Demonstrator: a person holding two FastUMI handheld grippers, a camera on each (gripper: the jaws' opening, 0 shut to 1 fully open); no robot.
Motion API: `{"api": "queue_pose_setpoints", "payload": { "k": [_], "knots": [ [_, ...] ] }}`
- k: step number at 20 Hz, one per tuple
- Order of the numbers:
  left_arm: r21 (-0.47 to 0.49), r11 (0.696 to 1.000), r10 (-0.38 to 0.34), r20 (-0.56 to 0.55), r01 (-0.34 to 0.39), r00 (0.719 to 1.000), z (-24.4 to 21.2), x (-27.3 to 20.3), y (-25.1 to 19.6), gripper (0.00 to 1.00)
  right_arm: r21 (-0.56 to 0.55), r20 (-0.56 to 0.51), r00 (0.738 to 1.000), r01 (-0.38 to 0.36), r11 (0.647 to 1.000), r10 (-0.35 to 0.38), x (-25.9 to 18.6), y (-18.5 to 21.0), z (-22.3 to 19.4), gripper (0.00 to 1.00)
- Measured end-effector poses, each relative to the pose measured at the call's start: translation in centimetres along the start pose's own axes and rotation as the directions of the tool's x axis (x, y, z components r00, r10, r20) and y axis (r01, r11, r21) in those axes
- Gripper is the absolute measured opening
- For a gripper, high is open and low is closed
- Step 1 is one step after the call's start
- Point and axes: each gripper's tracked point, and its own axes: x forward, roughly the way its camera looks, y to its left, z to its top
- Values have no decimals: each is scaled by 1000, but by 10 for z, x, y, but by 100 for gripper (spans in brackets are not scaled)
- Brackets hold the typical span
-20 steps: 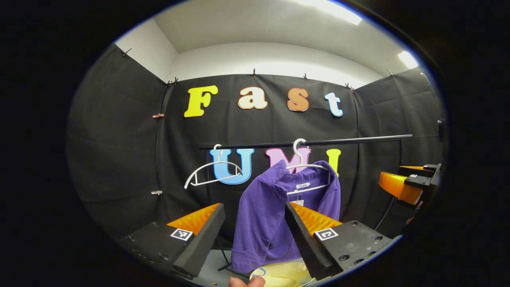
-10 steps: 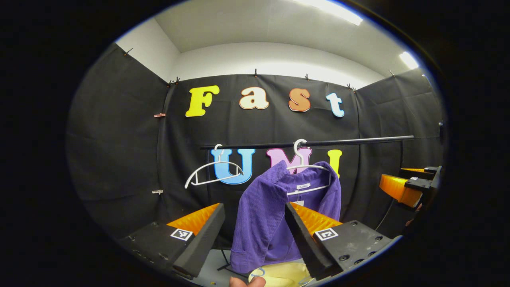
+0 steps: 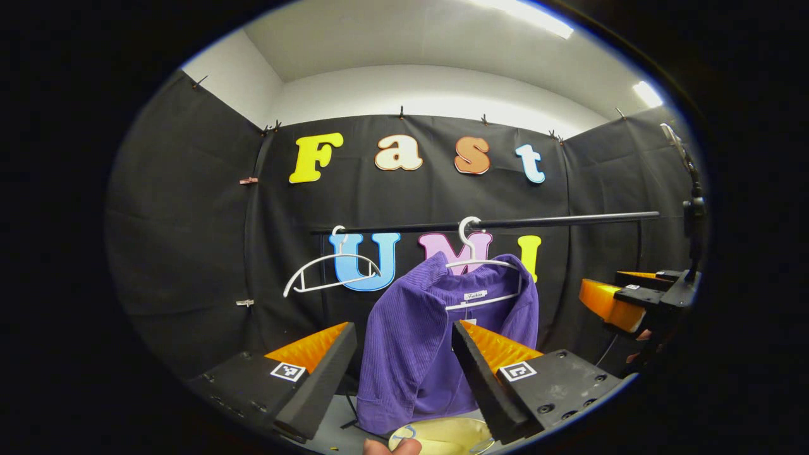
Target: Grasp the clothes on the hanger with both hands and then place them into the laundry hamper below.
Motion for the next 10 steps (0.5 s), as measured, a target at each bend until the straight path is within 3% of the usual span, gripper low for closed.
{"api": "queue_pose_setpoints", "payload": {
  "k": [6,10],
  "knots": [
    [0,1000,-2,12,2,1000,-8,50,-32,95,13,3,1000,-16,1000,16,57,-6,-24,99],
    [14,998,66,33,-66,997,-17,100,-33,95,47,29,999,-41,998,40,90,-8,-42,100]
  ]
}}
